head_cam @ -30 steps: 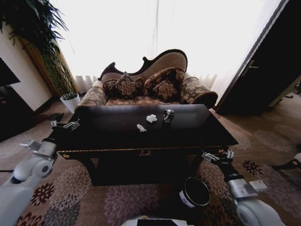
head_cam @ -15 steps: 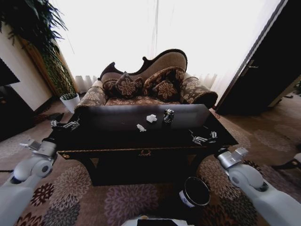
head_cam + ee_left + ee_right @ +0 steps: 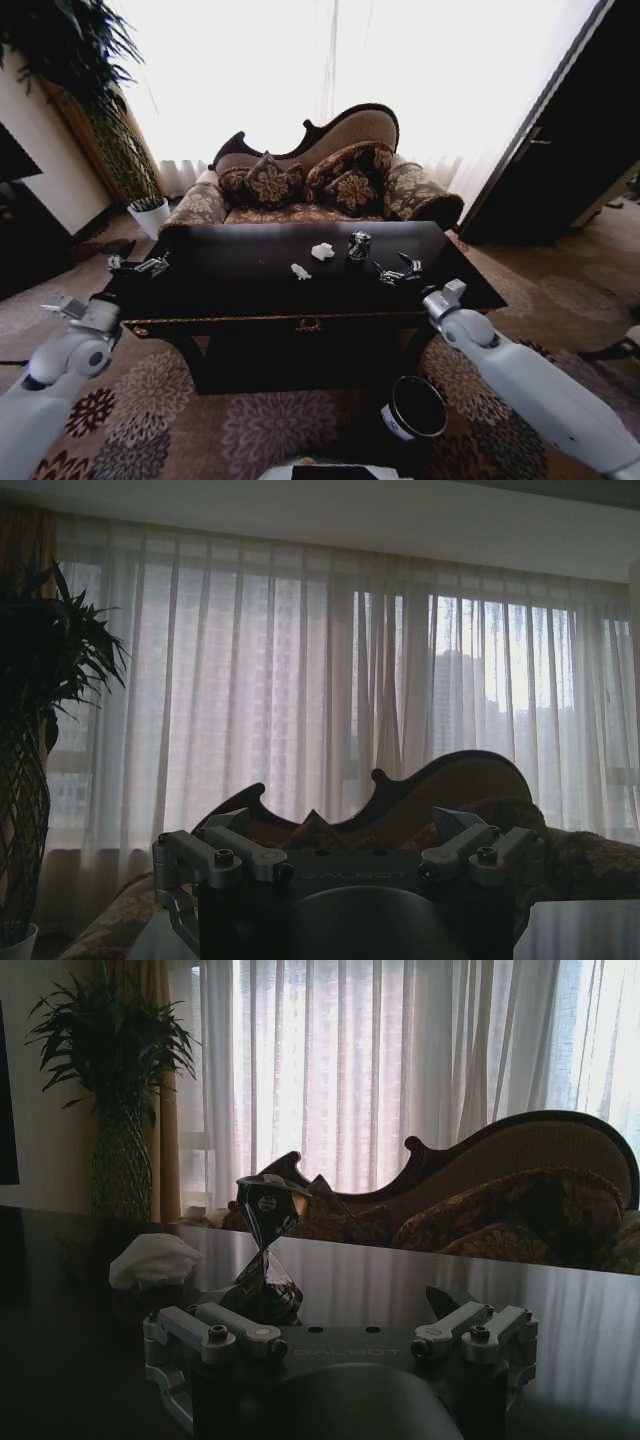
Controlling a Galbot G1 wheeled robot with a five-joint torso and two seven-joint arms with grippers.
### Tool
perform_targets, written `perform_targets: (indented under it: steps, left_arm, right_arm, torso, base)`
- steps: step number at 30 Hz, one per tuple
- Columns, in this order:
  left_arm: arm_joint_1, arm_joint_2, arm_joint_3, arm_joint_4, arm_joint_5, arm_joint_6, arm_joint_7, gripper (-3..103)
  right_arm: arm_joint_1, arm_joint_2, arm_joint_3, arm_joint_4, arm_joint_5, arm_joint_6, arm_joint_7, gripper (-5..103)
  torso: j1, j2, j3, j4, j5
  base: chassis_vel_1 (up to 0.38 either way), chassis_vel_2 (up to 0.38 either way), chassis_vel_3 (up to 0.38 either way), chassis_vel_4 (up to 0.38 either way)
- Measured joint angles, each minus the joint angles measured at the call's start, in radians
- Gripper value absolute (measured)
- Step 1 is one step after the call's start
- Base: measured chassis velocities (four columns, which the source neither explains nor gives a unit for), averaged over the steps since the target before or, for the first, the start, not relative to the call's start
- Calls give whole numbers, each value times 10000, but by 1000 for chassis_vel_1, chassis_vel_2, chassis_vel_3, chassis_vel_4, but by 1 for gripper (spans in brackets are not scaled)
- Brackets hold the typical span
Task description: Move to the front of the table and place the trash on the table into the trash bin.
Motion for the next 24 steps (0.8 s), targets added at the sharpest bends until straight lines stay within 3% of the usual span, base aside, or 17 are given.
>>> perform_targets:
  steps: [7, 24]
  left_arm:
    - [0, 0, 0, 0, 0, 0, 2, 100]
    - [0, 0, 0, 0, -1, 0, 3, 100]
  right_arm:
    - [1542, 17, -1087, -396, 75, -43, -16, 100]
    - [2645, 553, -2515, -860, -139, -122, 187, 100]
  torso:
    - [1, 0, 0, 2, -3]
    - [1, 0, 0, 0, 0]
  base:
    - [0, 0, 0, 0]
    - [0, 0, 0, 0]
